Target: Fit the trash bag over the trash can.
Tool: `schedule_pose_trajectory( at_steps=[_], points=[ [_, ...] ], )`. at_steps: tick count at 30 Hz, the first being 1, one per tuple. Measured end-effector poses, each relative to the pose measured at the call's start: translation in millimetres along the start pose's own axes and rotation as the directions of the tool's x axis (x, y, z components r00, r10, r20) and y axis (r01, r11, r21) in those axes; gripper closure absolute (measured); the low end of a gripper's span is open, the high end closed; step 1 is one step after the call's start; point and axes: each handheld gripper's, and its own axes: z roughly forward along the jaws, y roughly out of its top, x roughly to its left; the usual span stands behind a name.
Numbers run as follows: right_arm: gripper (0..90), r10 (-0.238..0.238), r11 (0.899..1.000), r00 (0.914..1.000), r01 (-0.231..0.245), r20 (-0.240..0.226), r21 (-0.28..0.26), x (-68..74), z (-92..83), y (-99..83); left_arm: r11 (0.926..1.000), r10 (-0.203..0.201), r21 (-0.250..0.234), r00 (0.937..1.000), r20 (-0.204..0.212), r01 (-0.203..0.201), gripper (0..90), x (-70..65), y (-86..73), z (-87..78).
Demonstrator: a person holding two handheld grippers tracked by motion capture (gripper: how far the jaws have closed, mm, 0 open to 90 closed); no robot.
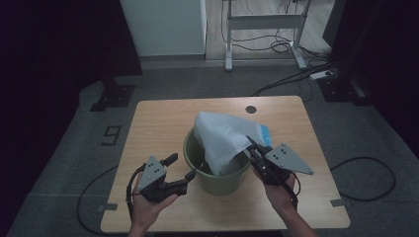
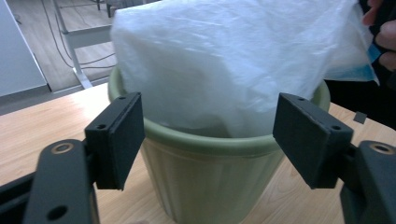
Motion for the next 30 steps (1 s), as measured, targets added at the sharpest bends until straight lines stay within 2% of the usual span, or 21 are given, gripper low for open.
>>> schedule_pose_trajectory(
  at_steps=[9,14,21,24,25,26,28,29,30],
  points=[
    [87.9,-0.011,0.999,0.9995,0.012,-0.031,0.041,14.2,11.6,-6.6,0.9996,0.005,-0.029,1.0000,0.001,-0.005,21.2,-8.3,1.3,4.9],
    [87.9,-0.010,0.999,0.9992,0.012,-0.037,0.052,17.1,16.6,-4.7,0.9976,0.022,-0.065,0.9998,0.002,-0.021,21.5,-12.9,6.6,9.4],
    [87.9,-0.016,0.998,0.9985,0.019,-0.052,0.058,23.1,23.4,1.7,0.9958,0.061,-0.069,0.9981,0.011,-0.060,28.5,-23.0,14.6,26.2],
    [87.9,-0.018,0.998,0.9979,0.022,-0.062,0.056,26.4,25.0,3.1,0.9956,0.067,-0.065,0.9976,-0.017,-0.068,40.4,-26.4,17.5,34.1],
    [87.3,-0.019,0.998,0.9976,0.023,-0.067,0.054,27.3,25.1,3.2,0.9957,0.066,-0.063,0.9974,-0.027,-0.068,46.7,-26.8,18.3,36.5],
    [84.8,-0.021,0.998,0.9971,0.025,-0.072,0.054,28.2,24.6,2.8,0.9959,0.062,-0.065,0.9979,-0.017,-0.063,55.7,-25.9,18.7,37.7],
    [73.2,-0.019,0.998,0.9970,0.023,-0.075,0.050,29.6,22.2,1.4,0.9966,0.043,-0.070,0.9990,0.008,-0.043,70.8,-23.5,19.3,39.0],
    [60.5,-0.018,0.999,0.9978,0.021,-0.063,0.040,31.7,18.8,-0.5,0.9967,0.035,-0.073,0.9993,0.012,-0.034,77.9,-22.6,19.2,39.1],
    [53.1,-0.019,0.999,0.9986,0.021,-0.048,0.034,33.6,15.9,-2.2,0.9961,0.027,-0.085,0.9996,0.012,-0.026,82.3,-21.8,18.8,38.5]
  ],
)
